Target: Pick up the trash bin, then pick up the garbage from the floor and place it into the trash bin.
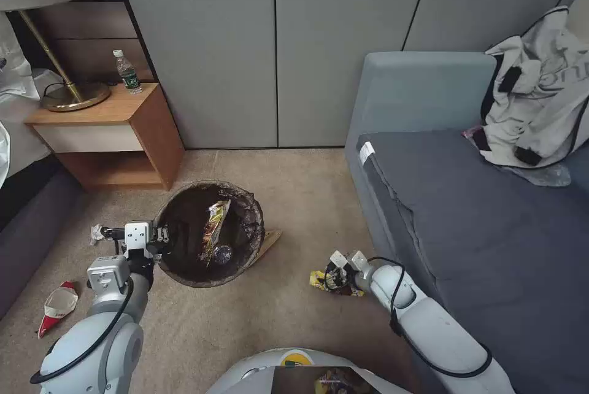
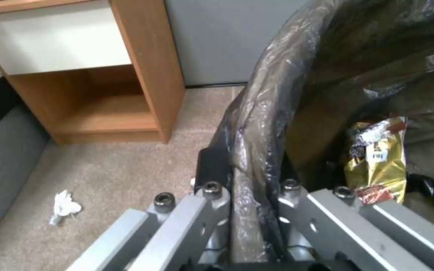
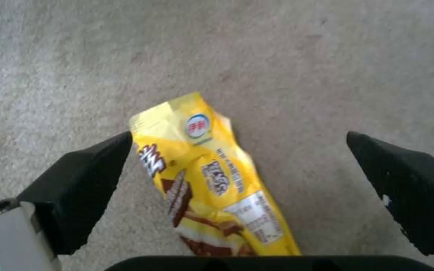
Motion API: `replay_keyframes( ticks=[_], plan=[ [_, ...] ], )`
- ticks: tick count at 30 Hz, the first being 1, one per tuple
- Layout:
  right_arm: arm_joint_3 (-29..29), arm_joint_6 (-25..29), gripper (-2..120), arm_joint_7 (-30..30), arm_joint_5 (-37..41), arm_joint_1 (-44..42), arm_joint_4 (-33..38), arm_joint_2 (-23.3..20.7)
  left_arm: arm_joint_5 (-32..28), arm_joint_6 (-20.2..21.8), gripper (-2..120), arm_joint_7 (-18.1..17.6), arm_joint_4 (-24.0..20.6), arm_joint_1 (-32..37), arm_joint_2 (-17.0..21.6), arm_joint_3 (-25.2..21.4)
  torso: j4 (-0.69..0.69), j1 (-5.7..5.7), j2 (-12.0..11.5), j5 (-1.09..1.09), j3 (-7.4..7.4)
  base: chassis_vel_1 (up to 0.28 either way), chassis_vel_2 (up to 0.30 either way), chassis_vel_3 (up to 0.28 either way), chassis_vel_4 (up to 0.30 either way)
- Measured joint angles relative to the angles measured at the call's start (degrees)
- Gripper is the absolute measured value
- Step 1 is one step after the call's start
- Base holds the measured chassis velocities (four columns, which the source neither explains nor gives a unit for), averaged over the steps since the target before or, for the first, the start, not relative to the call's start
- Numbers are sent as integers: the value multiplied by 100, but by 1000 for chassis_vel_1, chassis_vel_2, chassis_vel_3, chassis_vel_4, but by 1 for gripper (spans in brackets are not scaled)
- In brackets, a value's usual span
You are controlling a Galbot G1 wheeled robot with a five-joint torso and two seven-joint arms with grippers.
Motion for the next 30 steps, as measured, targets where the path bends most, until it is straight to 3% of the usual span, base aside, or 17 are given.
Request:
replay_keyframes(
  ticks=[30],
  plan=[
    [41,140,100,21,-250,-76,-590,406,3,-16,4,7,14,8,-5,-4,0,0,0,0,0,0,0,0,0]
  ],
)
